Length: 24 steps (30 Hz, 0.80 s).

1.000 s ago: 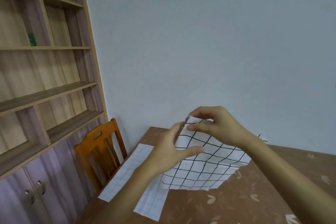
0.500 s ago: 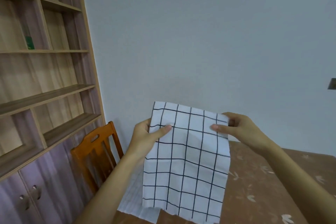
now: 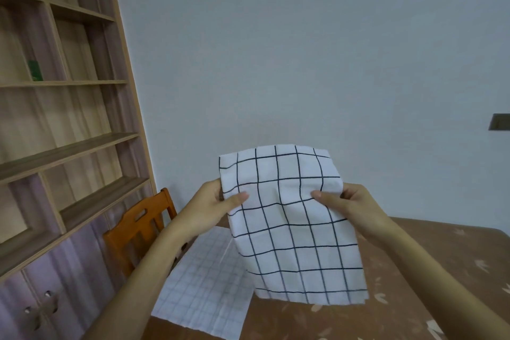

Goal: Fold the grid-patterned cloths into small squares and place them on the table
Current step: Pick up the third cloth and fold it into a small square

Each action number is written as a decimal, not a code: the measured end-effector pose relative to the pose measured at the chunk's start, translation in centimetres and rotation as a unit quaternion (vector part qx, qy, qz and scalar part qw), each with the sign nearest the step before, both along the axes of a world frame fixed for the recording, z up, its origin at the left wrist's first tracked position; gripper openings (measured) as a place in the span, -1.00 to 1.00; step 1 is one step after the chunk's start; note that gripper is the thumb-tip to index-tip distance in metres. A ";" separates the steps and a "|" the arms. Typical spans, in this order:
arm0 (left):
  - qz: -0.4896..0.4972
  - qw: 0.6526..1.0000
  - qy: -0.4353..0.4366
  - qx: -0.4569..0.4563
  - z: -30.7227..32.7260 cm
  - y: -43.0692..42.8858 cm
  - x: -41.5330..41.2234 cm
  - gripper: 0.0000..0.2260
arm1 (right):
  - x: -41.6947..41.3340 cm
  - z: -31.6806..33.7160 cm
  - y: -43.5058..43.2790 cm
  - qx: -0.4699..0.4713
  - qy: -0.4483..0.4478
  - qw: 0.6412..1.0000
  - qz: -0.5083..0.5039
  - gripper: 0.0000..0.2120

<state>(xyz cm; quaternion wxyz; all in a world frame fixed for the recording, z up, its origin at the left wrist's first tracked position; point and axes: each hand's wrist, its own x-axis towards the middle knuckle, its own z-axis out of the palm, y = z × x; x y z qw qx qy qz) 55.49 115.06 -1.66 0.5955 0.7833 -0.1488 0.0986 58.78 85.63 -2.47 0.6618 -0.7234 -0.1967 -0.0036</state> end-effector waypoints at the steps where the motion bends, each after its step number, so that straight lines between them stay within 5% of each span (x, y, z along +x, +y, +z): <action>1: -0.011 1.000 0.003 0.026 -0.1 0.3 0.1 -0.77 | 0.1 0.1 -0.1 -0.001 -0.006 1.000 -0.005 -0.83; 9: 0.018 1.000 -0.016 -0.001 0.6 1.8 0.9 -0.81 | 0.6 0.3 -1.2 0.024 -0.023 0.999 -0.021 -0.84; 18: 0.006 0.994 -0.110 0.002 1.1 2.0 0.8 -0.85 | 1.2 0.8 -2.6 0.064 -0.011 0.998 0.011 -0.60; 21: 0.008 0.997 -0.076 -0.006 0.9 1.9 0.8 -0.79 | 1.5 0.9 -3.0 0.072 -0.003 0.997 0.004 -0.66; 24: -0.028 0.993 0.042 -0.107 0.4 0.6 0.8 -0.65 | 1.7 0.9 -3.0 0.075 -0.004 0.997 0.002 -0.65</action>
